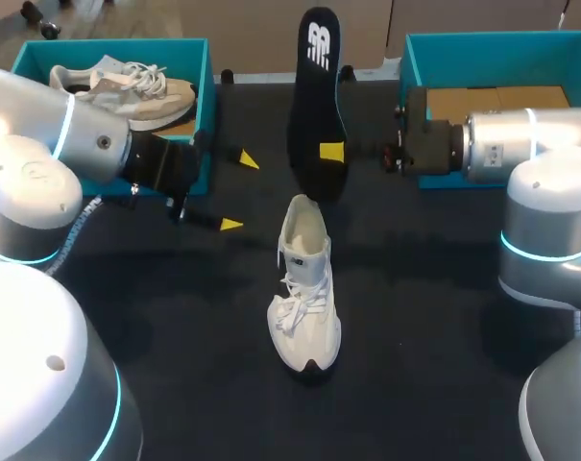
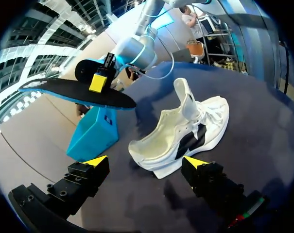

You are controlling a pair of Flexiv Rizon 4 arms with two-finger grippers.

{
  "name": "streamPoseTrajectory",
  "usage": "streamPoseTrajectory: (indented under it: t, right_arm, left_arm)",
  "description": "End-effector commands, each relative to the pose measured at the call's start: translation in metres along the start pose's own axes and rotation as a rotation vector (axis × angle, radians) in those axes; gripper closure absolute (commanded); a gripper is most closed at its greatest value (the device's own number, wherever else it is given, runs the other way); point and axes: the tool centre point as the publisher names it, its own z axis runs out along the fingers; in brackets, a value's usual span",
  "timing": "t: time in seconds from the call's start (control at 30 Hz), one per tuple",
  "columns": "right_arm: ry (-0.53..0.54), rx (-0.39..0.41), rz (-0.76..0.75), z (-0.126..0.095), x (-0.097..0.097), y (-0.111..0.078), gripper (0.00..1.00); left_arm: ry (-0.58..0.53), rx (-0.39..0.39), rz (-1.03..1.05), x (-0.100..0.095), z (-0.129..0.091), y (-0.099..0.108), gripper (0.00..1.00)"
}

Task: Take the shoe out of the shoebox, open the shoe tongue, remove and reinsert the insole, then place the shoe into the shoebox

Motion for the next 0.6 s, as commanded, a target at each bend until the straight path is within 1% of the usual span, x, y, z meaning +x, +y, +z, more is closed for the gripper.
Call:
streamPoseTrajectory:
  t: [0.03,0.5,0.57,0.6]
  right_arm:
    - [0.000,0.010,0.015,0.0039,-0.0076,-0.0043,1.00]
    - [0.000,0.010,0.015,0.0039,-0.0076,-0.0043,1.00]
    - [0.005,0.000,-0.007,0.0031,-0.0093,-0.0074,1.00]
    - [-0.009,0.003,-0.020,0.0027,-0.0102,-0.0099,1.00]
  left_arm:
    - [-0.006,-0.003,0.000,0.0023,0.0046,0.0005,0.00]
    - [-0.006,-0.003,0.000,0.0023,0.0046,0.0005,0.00]
    - [0.021,-0.009,-0.003,0.0029,0.0044,-0.0023,0.00]
    - [0.041,-0.015,-0.015,0.0035,0.0040,-0.0028,0.00]
